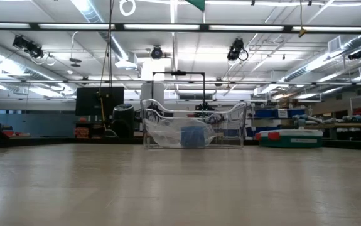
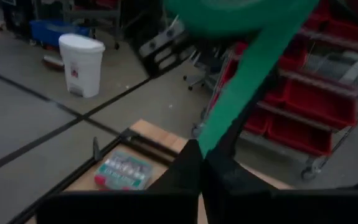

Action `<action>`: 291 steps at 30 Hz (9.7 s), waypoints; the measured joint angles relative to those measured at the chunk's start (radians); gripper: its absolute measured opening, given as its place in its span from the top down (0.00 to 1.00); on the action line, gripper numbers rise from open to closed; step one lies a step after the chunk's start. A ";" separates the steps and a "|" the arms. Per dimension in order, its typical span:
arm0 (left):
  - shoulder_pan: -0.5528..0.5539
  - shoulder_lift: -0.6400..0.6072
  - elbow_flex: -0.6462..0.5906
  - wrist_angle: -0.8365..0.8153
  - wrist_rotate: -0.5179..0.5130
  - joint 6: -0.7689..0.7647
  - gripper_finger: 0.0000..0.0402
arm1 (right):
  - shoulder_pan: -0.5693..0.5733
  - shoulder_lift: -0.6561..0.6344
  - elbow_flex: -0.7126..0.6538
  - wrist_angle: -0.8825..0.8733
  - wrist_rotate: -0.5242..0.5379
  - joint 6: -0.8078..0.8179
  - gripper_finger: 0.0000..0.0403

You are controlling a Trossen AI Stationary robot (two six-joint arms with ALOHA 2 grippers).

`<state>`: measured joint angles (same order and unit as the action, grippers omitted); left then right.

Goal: Roll bandage
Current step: Roll the sky blue bandage

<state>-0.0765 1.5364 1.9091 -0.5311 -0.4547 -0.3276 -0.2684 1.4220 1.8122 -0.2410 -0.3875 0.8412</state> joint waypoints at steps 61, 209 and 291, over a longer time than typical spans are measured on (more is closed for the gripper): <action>0.036 -0.049 0.000 0.133 0.258 0.032 0.64 | -0.109 -0.025 0.000 0.042 -0.176 0.072 1.00; 0.223 -0.135 0.000 0.027 0.196 -0.387 0.93 | 0.467 -0.031 -0.079 -0.091 -0.064 -0.659 1.00; 0.159 -0.145 0.000 -0.039 0.169 -0.362 0.93 | 0.198 0.038 -0.080 0.146 0.013 -0.744 1.00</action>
<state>0.0829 1.3914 1.9087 -0.5703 -0.2861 -0.6896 -0.0699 1.4605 1.7325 -0.0948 -0.3742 0.0977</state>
